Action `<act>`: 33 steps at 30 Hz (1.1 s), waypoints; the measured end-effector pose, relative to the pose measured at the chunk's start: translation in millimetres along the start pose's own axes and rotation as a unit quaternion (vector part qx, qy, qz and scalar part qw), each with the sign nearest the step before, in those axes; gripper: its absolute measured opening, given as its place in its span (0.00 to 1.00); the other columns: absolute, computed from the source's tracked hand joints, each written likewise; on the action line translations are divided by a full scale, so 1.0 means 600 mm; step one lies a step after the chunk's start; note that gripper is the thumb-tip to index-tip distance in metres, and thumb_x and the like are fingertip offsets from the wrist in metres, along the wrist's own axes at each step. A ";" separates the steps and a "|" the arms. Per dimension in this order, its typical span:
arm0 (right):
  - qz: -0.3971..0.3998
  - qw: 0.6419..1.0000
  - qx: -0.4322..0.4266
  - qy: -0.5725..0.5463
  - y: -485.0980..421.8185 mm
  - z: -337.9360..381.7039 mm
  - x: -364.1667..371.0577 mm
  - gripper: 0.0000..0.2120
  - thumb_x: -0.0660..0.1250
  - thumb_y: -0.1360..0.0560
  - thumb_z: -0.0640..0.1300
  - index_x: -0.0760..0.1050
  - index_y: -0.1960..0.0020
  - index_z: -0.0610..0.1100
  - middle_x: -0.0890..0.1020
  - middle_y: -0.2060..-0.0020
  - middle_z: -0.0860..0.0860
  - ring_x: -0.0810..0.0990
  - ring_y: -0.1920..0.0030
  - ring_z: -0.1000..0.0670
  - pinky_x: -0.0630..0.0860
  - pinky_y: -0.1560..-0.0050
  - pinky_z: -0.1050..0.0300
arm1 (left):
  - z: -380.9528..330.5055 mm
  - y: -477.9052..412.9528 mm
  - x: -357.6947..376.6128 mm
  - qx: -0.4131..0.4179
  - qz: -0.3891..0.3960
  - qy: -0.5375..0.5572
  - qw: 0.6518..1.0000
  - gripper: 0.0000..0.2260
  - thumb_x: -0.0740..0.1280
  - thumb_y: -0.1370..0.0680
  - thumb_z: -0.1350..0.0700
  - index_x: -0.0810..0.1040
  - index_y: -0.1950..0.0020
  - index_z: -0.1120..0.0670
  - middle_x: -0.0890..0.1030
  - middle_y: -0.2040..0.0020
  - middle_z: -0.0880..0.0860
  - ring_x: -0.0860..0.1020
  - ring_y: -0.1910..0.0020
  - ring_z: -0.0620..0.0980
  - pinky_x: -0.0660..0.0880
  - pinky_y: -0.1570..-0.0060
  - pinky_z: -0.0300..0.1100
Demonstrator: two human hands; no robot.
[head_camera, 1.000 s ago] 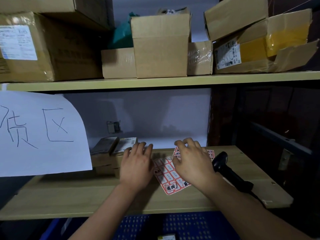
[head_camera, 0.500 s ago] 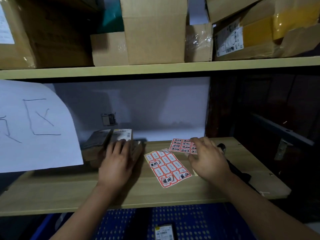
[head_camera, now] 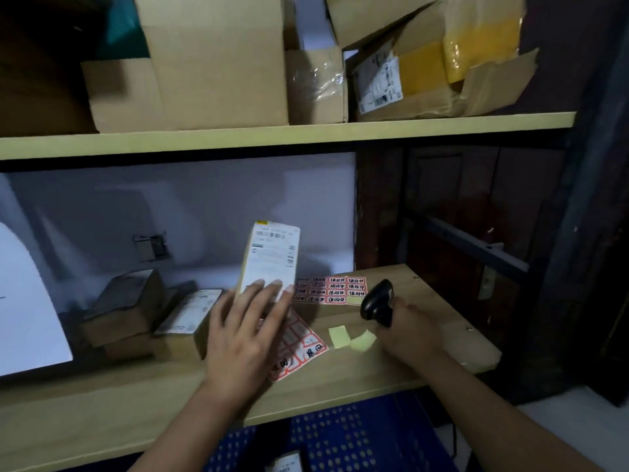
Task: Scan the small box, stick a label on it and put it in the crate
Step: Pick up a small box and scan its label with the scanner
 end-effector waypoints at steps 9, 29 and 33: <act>-0.129 0.951 -0.044 -0.277 0.080 0.058 -0.124 0.05 0.68 0.22 0.46 0.78 0.55 0.47 0.82 0.66 0.49 0.79 0.65 0.51 0.68 0.66 0.56 | -0.038 -0.033 0.031 0.005 -0.005 0.012 1.000 0.38 0.73 0.32 0.43 0.74 0.23 0.52 0.72 0.23 0.53 0.68 0.23 0.55 0.66 0.28 0.59; 0.103 0.783 -0.089 -0.608 0.149 0.268 -0.112 0.06 0.64 0.21 0.42 0.74 0.54 0.40 0.72 0.76 0.48 0.68 0.76 0.47 0.66 0.75 0.55 | -0.027 -0.020 0.022 -0.009 -0.071 0.016 0.997 0.18 0.54 0.13 0.54 0.76 0.27 0.50 0.73 0.25 0.50 0.72 0.26 0.53 0.69 0.29 0.59; 0.103 0.786 -0.094 -0.602 0.151 0.269 -0.112 0.07 0.64 0.21 0.43 0.72 0.56 0.41 0.72 0.76 0.48 0.67 0.76 0.47 0.66 0.74 0.54 | -0.027 -0.021 0.015 -0.012 -0.073 0.023 0.997 0.20 0.52 0.13 0.53 0.79 0.28 0.51 0.73 0.26 0.50 0.72 0.26 0.53 0.69 0.30 0.59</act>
Point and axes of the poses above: each hand's wrist, its own y-axis away from the middle knuckle, its own x-axis out of the palm, z = x × y, the point moved 7 cm from there along -y, towards the middle knuckle
